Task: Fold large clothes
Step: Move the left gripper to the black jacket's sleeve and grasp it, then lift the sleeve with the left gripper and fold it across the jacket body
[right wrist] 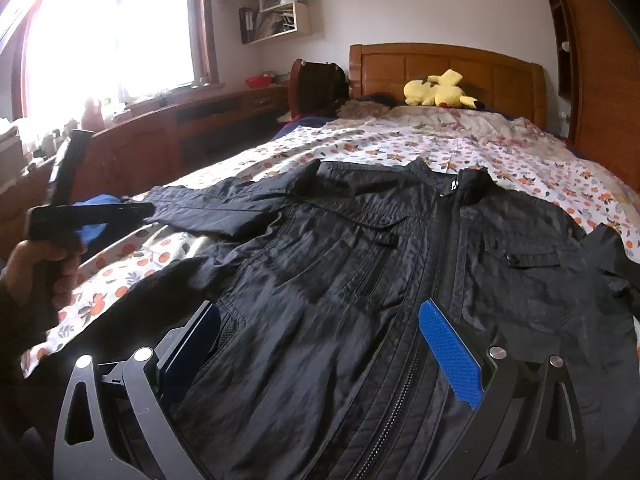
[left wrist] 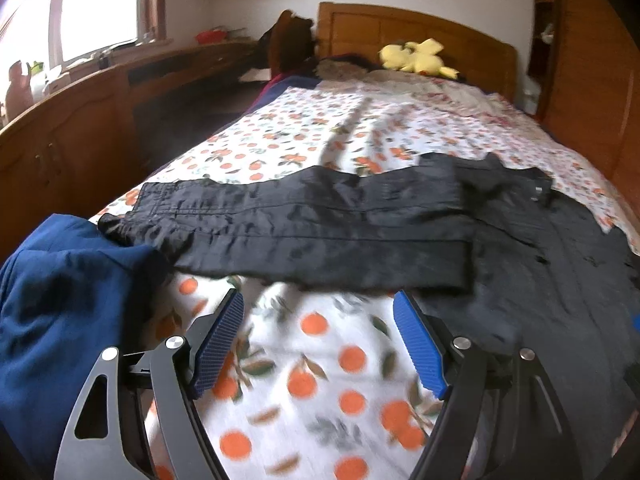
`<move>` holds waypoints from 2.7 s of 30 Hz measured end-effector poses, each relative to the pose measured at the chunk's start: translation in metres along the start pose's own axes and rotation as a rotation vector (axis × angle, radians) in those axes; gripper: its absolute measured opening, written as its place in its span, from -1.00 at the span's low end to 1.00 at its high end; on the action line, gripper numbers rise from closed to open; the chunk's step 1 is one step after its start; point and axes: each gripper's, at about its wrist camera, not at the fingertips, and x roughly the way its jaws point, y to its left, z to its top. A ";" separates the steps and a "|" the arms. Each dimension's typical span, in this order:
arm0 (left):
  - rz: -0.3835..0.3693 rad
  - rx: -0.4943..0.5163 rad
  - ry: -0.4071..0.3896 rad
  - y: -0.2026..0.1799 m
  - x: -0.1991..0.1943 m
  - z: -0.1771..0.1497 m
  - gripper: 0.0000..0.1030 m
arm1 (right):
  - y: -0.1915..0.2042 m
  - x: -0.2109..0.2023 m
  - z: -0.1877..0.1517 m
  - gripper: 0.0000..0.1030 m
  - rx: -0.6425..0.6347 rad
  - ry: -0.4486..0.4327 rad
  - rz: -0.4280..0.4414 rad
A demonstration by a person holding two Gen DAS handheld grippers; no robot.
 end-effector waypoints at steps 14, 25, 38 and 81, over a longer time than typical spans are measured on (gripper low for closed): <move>0.036 -0.084 0.154 0.011 0.075 0.015 0.42 | -0.003 0.002 0.001 0.88 0.021 0.006 0.021; 0.047 -0.172 0.184 0.009 0.081 0.034 -0.86 | -0.007 -0.006 0.005 0.88 0.042 -0.009 0.040; -0.007 0.015 0.055 -0.088 0.000 0.057 -0.98 | -0.033 -0.040 0.022 0.88 0.081 -0.069 0.020; 0.017 -0.169 0.192 0.011 0.054 0.000 -0.61 | -0.007 -0.031 0.020 0.88 -0.009 -0.045 0.028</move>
